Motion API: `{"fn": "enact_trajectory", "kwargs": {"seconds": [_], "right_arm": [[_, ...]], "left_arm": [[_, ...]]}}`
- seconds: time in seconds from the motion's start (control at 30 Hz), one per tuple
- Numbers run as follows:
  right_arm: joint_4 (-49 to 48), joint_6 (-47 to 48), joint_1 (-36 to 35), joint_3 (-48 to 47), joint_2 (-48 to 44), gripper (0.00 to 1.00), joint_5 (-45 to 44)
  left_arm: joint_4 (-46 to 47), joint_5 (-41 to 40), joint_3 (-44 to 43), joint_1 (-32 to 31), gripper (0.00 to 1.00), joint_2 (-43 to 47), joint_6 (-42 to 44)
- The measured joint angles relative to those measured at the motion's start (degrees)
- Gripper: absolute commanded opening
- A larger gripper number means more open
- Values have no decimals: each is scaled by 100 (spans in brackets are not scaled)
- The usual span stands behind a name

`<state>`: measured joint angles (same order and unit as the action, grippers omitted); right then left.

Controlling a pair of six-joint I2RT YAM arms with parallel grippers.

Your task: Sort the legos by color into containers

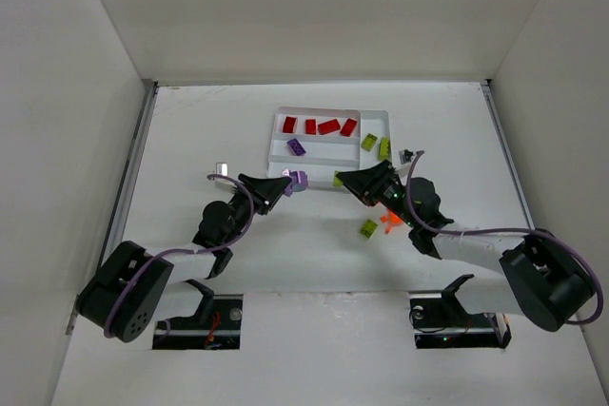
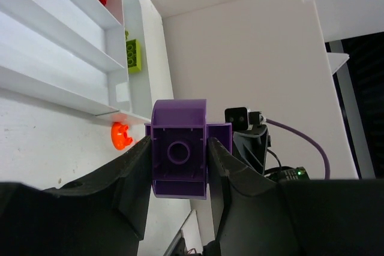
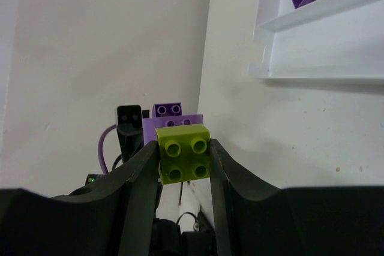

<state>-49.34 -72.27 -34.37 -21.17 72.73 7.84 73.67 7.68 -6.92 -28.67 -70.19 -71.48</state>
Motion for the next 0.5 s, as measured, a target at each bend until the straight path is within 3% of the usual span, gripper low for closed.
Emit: {"fn": "enact_trajectory", "kwargs": {"seconds": [0.3,0.5], "right_arm": [[227,177,236,0,-92,29,-63],[1777,1145,494,-487,-188,29,-713]], "left_arm": [[-20,33,2,50,14,63,-39],[-7,256,-79,-66,14,17,90]]}}
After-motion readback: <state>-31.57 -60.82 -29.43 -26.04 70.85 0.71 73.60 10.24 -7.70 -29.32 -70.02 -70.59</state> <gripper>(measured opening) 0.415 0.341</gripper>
